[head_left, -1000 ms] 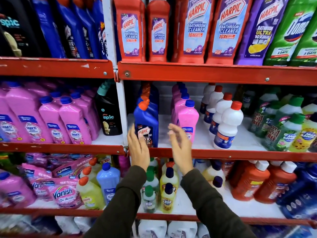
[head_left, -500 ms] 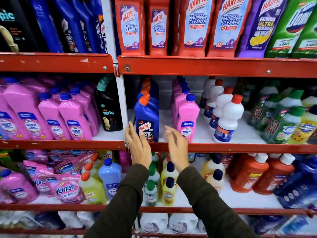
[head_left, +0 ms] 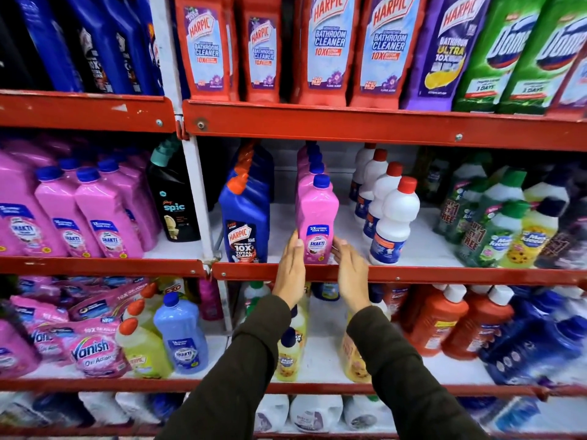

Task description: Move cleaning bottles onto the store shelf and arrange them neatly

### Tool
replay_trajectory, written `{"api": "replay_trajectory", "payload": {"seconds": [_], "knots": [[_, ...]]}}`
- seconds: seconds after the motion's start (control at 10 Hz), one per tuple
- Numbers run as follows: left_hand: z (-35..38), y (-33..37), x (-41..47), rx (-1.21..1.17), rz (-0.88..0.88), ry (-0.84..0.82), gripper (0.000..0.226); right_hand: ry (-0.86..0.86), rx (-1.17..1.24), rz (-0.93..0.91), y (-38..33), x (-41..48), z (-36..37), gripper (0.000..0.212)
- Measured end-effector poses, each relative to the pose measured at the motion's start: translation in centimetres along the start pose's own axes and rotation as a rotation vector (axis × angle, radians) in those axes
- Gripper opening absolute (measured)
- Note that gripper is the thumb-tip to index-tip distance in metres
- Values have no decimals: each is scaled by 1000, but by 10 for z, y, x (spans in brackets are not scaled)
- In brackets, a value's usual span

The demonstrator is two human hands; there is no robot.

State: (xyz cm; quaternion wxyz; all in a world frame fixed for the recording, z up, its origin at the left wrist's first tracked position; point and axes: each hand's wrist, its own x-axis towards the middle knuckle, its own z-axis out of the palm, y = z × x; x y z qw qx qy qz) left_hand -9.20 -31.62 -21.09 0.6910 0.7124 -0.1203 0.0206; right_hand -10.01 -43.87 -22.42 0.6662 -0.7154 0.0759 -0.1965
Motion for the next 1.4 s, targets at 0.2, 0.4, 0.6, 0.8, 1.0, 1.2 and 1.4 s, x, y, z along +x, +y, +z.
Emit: {"api": "replay_trajectory", "payload": {"seconds": [0.2,0.4,0.6,0.8,1.0,1.2,1.4], "knots": [[5,-8,0,0,50,57,50,-68,-28,-2,0,1,-6,26],[23,-16,-10,143,159,363,49,153,41,-184,-6,-7,-31,32],[86,-4,-24,119,286,273,43,378,79,-158,-16,20,-105,42],[146,13,-3,48,-29,-143,50,-33,156,106,-11,41,-135,62],[155,12,10,-28,-126,-124,52,-15,173,124,-4,34,-150,67],[153,13,14,-3,-204,-154,57,1,118,125,-1,26,-150,61],[143,19,7,37,-36,-102,57,98,98,-39,-27,12,-162,49]]}}
